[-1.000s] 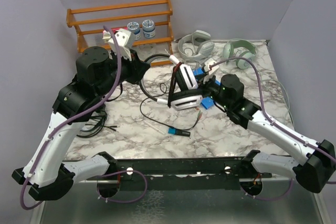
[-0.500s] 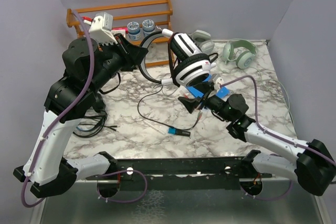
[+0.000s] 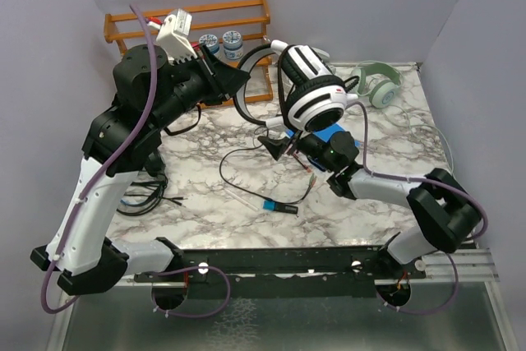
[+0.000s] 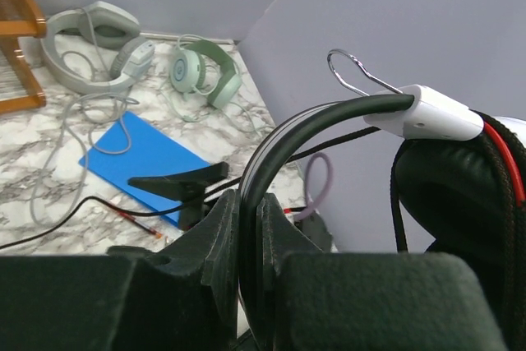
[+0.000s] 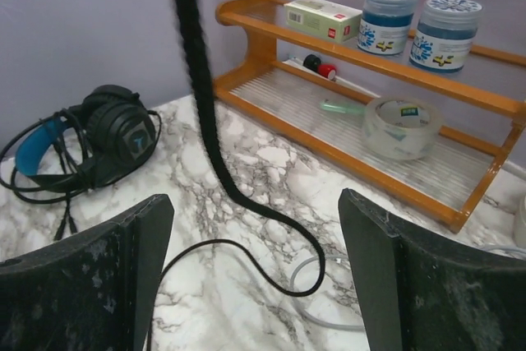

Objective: Wrap the headphones
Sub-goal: Wrap the headphones cable around the headphones.

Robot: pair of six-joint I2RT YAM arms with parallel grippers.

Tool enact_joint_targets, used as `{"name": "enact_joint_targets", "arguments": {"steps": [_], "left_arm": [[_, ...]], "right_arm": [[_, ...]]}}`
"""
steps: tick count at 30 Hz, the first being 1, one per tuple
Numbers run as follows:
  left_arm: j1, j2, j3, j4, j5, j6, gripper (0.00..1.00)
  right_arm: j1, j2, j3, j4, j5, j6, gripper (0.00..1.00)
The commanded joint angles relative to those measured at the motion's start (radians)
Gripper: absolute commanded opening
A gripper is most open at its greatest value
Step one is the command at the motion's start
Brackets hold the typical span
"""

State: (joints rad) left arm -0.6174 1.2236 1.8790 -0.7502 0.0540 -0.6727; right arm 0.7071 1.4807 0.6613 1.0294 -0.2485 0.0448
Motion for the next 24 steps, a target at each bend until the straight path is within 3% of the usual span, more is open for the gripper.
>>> {"name": "enact_joint_targets", "arguments": {"steps": [1,5,7,11,13,19,24], "left_arm": [[-0.004,0.023,0.098,0.116,0.093,-0.101,0.00],[-0.004,0.044,0.121,0.129,0.086,-0.112,0.00],[-0.004,0.054,0.122,0.145,0.072,-0.117,0.00],[-0.003,0.095,0.157,0.153,0.036,-0.107,0.00],[-0.002,0.121,0.179,0.153,0.010,-0.092,0.00],[0.004,0.194,0.195,0.155,-0.207,0.046,0.00],[0.031,0.246,0.158,0.216,-0.346,0.128,0.00]], "right_arm": [[0.000,0.107,0.081,0.109,0.034,-0.036,0.84],[0.000,0.184,0.137,0.142,-0.036,0.003,0.71],[0.001,0.205,0.162,0.125,-0.070,0.020,0.55],[0.013,0.205,0.157,0.133,-0.131,0.067,0.15],[0.031,0.167,0.126,0.133,-0.134,0.076,0.04],[0.104,-0.035,-0.045,0.087,-0.132,0.126,0.02],[0.238,-0.240,-0.127,-0.043,-0.130,0.177,0.05]]}}
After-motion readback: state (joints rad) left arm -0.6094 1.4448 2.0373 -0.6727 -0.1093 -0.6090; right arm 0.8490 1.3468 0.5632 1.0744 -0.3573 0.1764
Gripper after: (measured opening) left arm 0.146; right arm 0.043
